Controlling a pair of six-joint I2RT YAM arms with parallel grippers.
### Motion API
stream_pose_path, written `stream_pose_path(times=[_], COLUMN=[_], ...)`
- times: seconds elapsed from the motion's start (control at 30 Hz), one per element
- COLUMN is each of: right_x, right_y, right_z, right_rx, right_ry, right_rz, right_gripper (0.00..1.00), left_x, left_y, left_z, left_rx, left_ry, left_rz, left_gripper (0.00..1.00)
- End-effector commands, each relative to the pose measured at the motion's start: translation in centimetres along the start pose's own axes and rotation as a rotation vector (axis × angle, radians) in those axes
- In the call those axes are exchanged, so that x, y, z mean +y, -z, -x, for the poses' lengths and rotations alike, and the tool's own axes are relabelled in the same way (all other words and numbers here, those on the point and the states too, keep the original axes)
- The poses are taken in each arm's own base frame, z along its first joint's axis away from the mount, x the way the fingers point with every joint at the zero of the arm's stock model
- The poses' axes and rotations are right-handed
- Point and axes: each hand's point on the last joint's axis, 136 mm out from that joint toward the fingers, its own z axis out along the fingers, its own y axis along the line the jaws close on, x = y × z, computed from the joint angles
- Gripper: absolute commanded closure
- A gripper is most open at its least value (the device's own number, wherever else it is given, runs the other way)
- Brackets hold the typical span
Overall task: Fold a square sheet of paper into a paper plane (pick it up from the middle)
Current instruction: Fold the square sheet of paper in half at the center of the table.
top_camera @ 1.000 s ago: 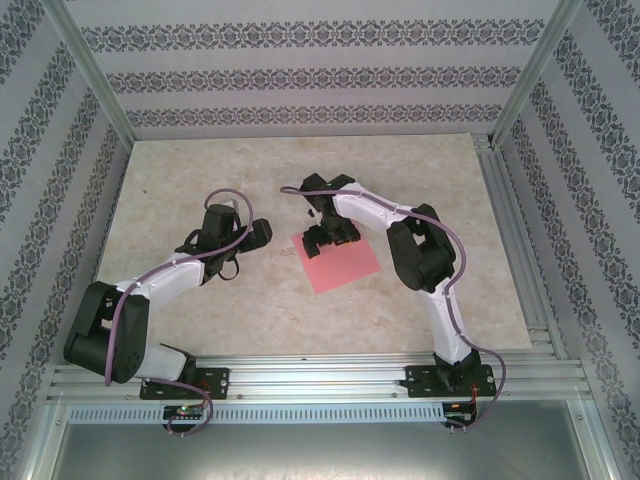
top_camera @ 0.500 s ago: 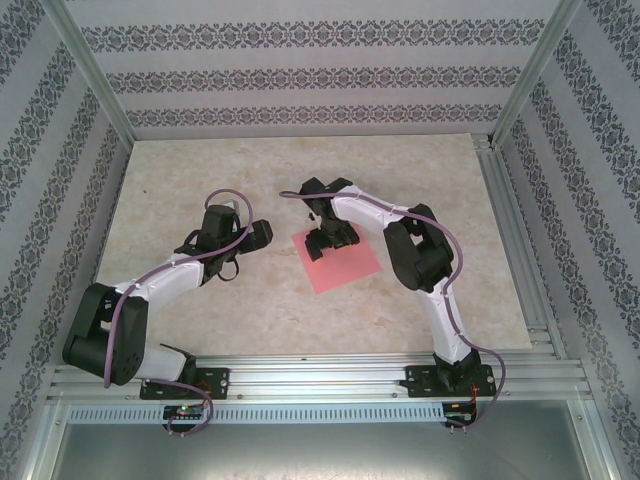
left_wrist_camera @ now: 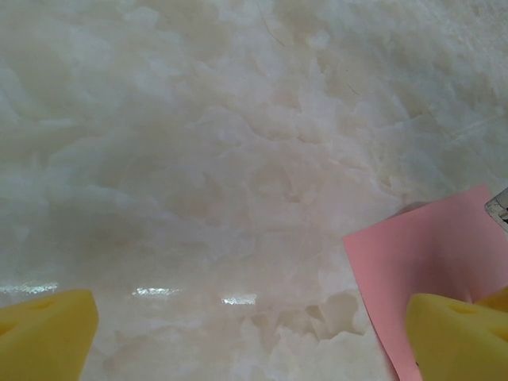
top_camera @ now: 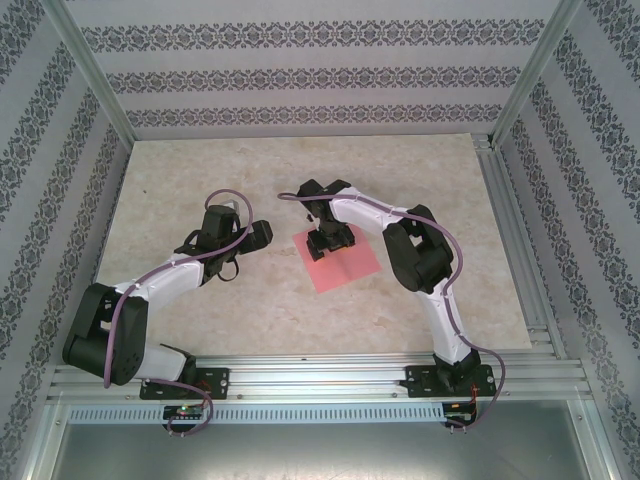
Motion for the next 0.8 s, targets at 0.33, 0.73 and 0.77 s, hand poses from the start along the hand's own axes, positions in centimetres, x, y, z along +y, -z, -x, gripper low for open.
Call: stream_pose_path(times=[0.33,0.73,0.77], right_x=[-0.9,-0.6,-0.3], right_y=[2.8,5.7,6.0], right_z=[0.3,0.9,0.9], right_rx=[-0.071,-0.139,-0.146], right_ry=[-0.013,-0.037,-0.037], right_rz=[-0.029,0.054,0.073], right_gripper=[0.50,0.54,0.54], left_x=[-0.5,-0.6,-0.6], left_y=[0.5,0.7,0.7], left_z=[0.2,0.4,0.4], left_rx=[0.006,0.003,0.002], left_ry=[-0.008,-0.008,-0.007], left_rz=[-0.014,-0.014,-0.015], left_gripper=[0.00,0.00,0.00])
